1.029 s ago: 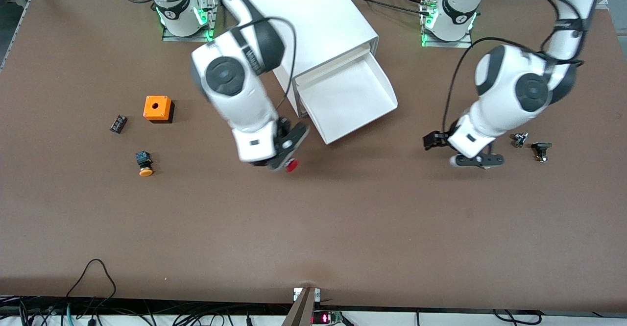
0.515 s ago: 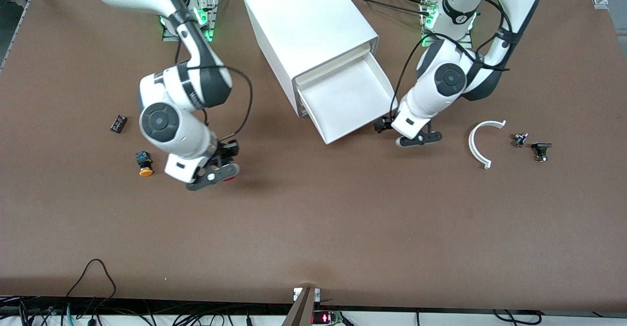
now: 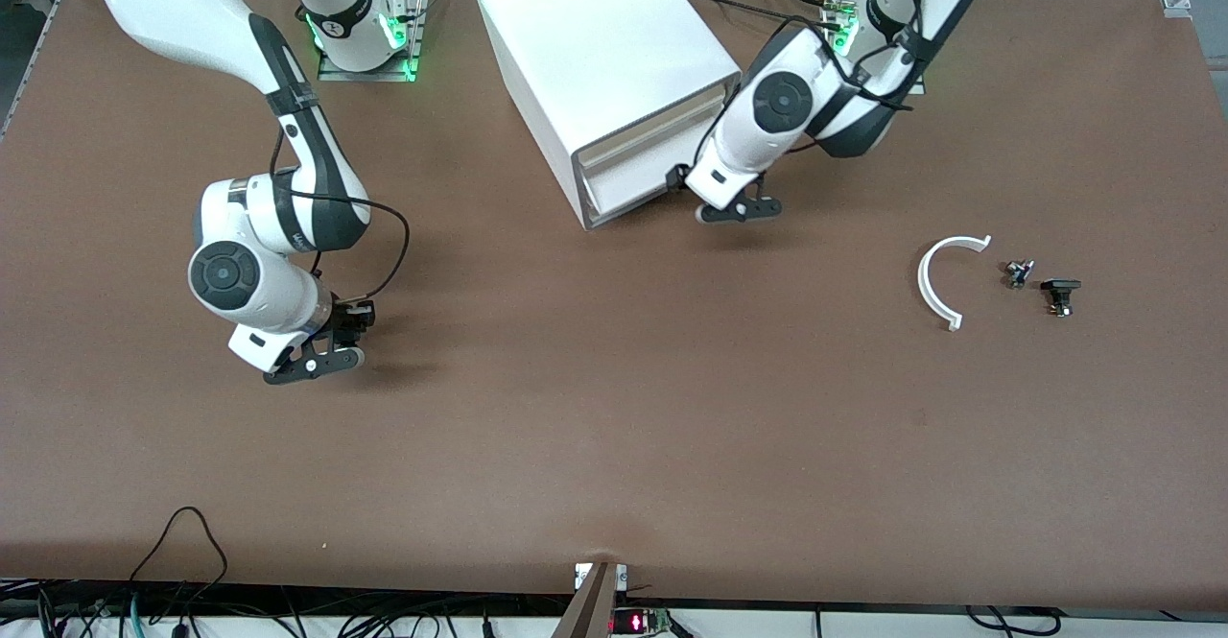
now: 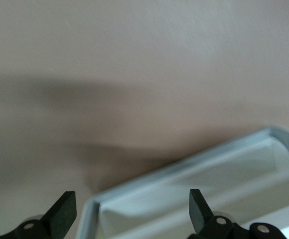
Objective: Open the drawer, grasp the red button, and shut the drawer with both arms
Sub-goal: 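Push the drawer shut with the left gripper while the right gripper carries the button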
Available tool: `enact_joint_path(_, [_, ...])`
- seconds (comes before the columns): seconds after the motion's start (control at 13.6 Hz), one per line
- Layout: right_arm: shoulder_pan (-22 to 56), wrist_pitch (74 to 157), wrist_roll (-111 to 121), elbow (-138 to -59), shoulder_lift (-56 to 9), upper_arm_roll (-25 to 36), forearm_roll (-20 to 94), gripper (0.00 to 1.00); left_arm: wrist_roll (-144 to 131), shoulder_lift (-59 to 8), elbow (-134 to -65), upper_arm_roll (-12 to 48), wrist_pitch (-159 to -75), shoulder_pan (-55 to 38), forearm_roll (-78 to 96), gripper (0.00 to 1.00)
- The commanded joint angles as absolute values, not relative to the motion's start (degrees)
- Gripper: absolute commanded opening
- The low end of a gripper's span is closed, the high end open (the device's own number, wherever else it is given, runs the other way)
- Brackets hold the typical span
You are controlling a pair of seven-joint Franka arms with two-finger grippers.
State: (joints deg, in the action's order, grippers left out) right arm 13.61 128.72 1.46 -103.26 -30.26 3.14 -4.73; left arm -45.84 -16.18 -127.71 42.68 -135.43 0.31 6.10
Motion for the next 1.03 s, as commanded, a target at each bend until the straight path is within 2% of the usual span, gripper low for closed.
enact_joint_path(0.0, [12.75,136.47,0.7,-111.51,-27.6,2.37,-7.03,0.27,-45.35,-14.15,-129.81,43.94,-134.56,0.7,10.01,1.0])
enact_joint_path(0.22, [11.34,143.24,0.7,-116.27,-27.68,2.37,-8.43,0.27,-45.7,-14.06,-130.69,45.26,-134.04,0.97,11.33,1.0])
enact_joint_path(0.29, [11.25,143.61,0.7,-116.71,-27.69,2.37,-8.44,0.32,-45.18,-13.63,-130.61,45.18,-133.86,1.4,11.34,1.0])
enact_joint_path(0.37, [11.16,143.35,-0.34,-116.63,-27.51,2.37,-8.26,0.5,-44.57,-12.93,-130.26,44.91,-133.86,2.8,11.34,1.0])
enact_joint_path(0.44, [11.16,143.18,-1.22,-116.37,-26.73,2.29,-8.0,0.89,-44.56,-12.57,-129.73,44.3,-134.12,5.07,11.25,1.0])
enact_joint_path(0.51, [11.16,141.69,-3.23,-116.02,-25.94,2.29,-8.0,1.0,-44.3,-12.31,-129.03,41.95,-134.73,6.05,10.9,1.0])
enact_joint_path(0.96, [11.25,125.1,-4.57,-106.63,-21.37,1.93,-7.21,1.0,-17.62,-9.94,-119.99,25.16,-133.69,7.82,10.46,1.0])
